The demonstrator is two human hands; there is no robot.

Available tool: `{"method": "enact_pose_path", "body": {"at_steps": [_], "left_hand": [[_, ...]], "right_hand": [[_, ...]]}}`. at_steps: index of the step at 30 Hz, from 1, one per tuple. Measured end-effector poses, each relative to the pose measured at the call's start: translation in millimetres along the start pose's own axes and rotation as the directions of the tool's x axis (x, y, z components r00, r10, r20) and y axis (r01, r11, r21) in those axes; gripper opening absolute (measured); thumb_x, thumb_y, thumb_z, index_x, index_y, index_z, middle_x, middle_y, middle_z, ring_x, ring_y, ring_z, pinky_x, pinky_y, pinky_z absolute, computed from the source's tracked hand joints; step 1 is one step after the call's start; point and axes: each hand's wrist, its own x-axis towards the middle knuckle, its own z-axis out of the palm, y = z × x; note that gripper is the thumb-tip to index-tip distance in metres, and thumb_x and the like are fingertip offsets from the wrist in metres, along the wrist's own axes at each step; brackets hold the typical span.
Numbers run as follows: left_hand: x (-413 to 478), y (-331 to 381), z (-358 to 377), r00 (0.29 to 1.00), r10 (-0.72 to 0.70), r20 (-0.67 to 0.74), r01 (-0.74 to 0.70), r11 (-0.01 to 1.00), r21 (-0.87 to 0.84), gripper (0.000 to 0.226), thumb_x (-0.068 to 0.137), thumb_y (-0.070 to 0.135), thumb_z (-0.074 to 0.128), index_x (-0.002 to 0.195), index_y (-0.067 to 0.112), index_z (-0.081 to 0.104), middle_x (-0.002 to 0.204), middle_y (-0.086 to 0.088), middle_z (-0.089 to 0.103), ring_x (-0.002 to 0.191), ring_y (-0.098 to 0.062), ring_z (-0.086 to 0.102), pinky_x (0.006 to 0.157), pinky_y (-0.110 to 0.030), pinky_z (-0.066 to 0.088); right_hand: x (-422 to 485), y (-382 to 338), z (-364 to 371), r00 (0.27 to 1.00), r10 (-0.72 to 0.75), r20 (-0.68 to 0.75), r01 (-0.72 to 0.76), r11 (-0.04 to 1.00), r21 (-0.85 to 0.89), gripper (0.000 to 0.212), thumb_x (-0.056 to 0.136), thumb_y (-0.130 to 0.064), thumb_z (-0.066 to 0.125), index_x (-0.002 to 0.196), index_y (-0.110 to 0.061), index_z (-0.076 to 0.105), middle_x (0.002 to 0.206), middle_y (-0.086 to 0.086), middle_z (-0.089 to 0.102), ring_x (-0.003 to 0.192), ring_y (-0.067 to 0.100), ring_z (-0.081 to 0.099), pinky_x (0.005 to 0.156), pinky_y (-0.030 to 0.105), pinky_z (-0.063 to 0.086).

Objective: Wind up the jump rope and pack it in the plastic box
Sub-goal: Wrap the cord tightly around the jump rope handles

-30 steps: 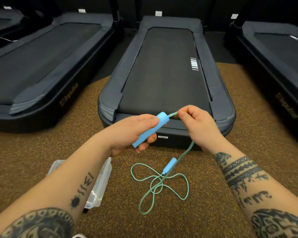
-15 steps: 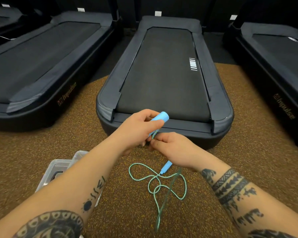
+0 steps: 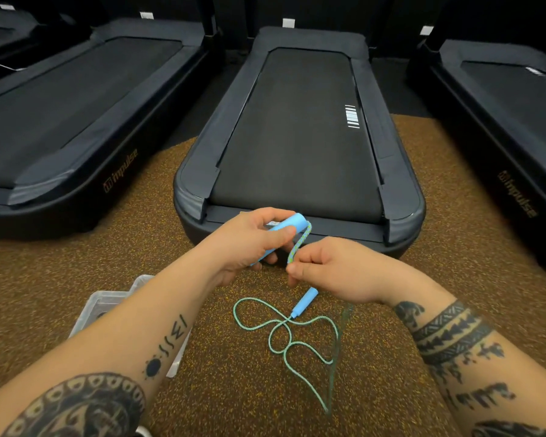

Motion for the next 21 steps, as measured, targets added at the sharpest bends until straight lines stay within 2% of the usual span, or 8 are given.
{"method": "enact_pose_path", "body": {"at_steps": [3,5,8,10,13,15,17,21], "left_hand": [[-0.8,-1.4,16.2,1.000,0.002,0.000,-0.002,1.000,-0.010,0.022,0.091,0.035,0.064,0.113,0.029,0.065,0.084,0.000,0.067,0.060,-0.015,0.049,0.046,-0.025,0.032],[1.1,-4.7,22.8,1.000,-0.012,-0.015,0.012,1.000,0.001,0.029,0.084,0.039,0.068,0.111,0.028,0.065,0.085,0.000,0.067,0.062,-0.016,0.049,0.046,-0.026,0.032],[2.8,-6.7,22.5,0.999,-0.043,-0.026,0.043,0.999,-0.003,0.025,0.081,0.030,0.074,0.104,0.024,0.065,0.079,0.001,0.064,0.060,-0.013,0.050,0.047,-0.026,0.034],[3.7,-6.5,19.3,0.999,-0.041,-0.022,0.041,0.999,0.010,0.028,0.075,0.030,0.075,0.101,0.022,0.065,0.082,-0.002,0.065,0.064,-0.015,0.052,0.052,-0.029,0.037],[4.3,-3.6,11.2,0.998,-0.039,-0.041,0.039,0.999,0.009,0.027,0.082,0.024,0.073,0.108,0.020,0.063,0.080,0.001,0.068,0.061,-0.012,0.054,0.047,-0.026,0.036],[4.3,-1.8,4.0,0.997,-0.052,-0.065,0.052,0.999,0.006,0.027,0.085,0.019,0.071,0.110,0.019,0.060,0.084,-0.002,0.068,0.058,-0.010,0.057,0.045,-0.025,0.038],[3.7,-2.0,-1.1,0.995,-0.077,-0.065,0.076,0.997,-0.019,0.029,0.087,0.014,0.069,0.114,0.017,0.057,0.093,-0.007,0.068,0.057,-0.011,0.065,0.045,-0.024,0.043],[0.7,-3.9,-4.0,0.995,-0.088,0.054,0.088,0.996,-0.011,0.030,0.088,0.010,0.069,0.114,0.017,0.055,0.098,-0.010,0.069,0.067,-0.022,0.070,0.049,-0.025,0.047]], "right_hand": [[4.5,-5.1,12.1,1.000,0.005,-0.026,-0.009,0.989,-0.149,0.033,0.098,-0.040,0.046,0.084,-0.019,0.067,0.068,-0.004,0.057,0.069,0.014,0.056,0.064,0.033,0.045],[6.6,-5.2,16.6,0.999,0.003,-0.039,-0.012,0.975,-0.221,0.031,0.099,-0.037,0.043,0.081,-0.019,0.061,0.068,-0.005,0.052,0.069,0.017,0.052,0.057,0.030,0.037],[5.2,-4.0,18.6,1.000,-0.025,-0.001,0.024,0.969,-0.246,0.035,0.100,-0.036,0.044,0.066,-0.026,0.044,0.066,-0.008,0.044,0.060,0.005,0.042,0.051,0.019,0.026],[4.4,-1.3,18.2,0.998,-0.042,0.044,0.050,0.976,-0.211,0.037,0.100,-0.036,0.046,0.064,-0.029,0.039,0.067,-0.008,0.043,0.059,0.003,0.040,0.052,0.017,0.026],[2.6,4.7,10.4,0.997,-0.062,0.043,0.065,0.996,-0.061,0.029,0.098,-0.038,0.051,0.070,-0.027,0.050,0.066,-0.006,0.056,0.058,0.004,0.050,0.059,0.026,0.042],[-0.3,10.3,2.5,0.998,-0.047,0.038,0.044,0.997,0.070,0.018,0.096,-0.038,0.055,0.085,-0.027,0.063,0.065,-0.008,0.061,0.054,0.000,0.053,0.059,0.024,0.045],[-1.2,18.3,-4.4,0.999,-0.039,0.005,0.039,0.995,0.091,0.015,0.095,-0.036,0.058,0.094,-0.025,0.068,0.065,-0.007,0.062,0.052,0.000,0.052,0.060,0.027,0.048],[-0.9,27.3,-16.2,0.979,-0.058,-0.194,0.073,0.995,0.074,0.010,0.091,-0.032,0.064,0.087,-0.025,0.069,0.063,-0.008,0.060,0.054,0.005,0.048,0.063,0.032,0.043]]}}
